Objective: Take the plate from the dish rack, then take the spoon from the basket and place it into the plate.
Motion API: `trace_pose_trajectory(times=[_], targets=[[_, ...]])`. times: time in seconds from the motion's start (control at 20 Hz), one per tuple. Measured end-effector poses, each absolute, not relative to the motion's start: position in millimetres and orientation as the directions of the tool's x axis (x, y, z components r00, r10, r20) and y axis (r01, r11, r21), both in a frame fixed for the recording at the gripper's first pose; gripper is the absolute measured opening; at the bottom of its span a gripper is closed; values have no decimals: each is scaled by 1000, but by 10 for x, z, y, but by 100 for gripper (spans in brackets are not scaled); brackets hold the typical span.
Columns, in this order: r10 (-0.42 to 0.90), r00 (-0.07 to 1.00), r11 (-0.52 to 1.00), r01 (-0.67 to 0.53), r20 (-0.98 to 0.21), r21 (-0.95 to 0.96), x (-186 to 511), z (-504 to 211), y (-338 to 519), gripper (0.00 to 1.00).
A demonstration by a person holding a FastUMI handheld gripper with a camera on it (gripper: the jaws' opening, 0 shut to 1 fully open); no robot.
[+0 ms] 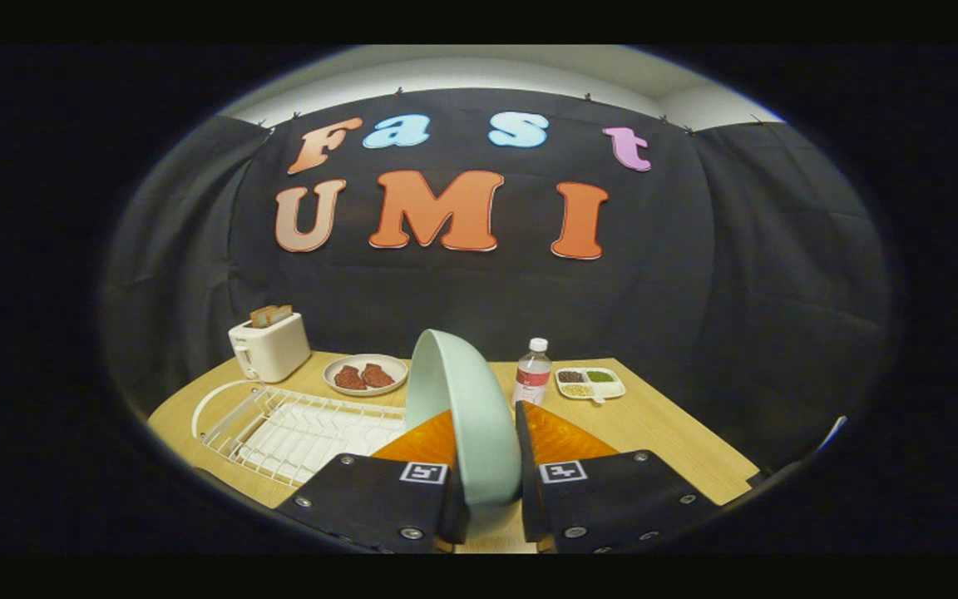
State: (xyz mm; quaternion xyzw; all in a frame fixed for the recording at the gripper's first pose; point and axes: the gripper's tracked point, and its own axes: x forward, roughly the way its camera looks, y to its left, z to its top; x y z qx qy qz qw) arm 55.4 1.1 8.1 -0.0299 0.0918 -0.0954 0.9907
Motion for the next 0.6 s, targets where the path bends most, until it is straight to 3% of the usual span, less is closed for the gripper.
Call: trace_pose_trajectory(times=[0.6], targets=[[-56,959,983,102,-279,151,-402,-557,38,26]])
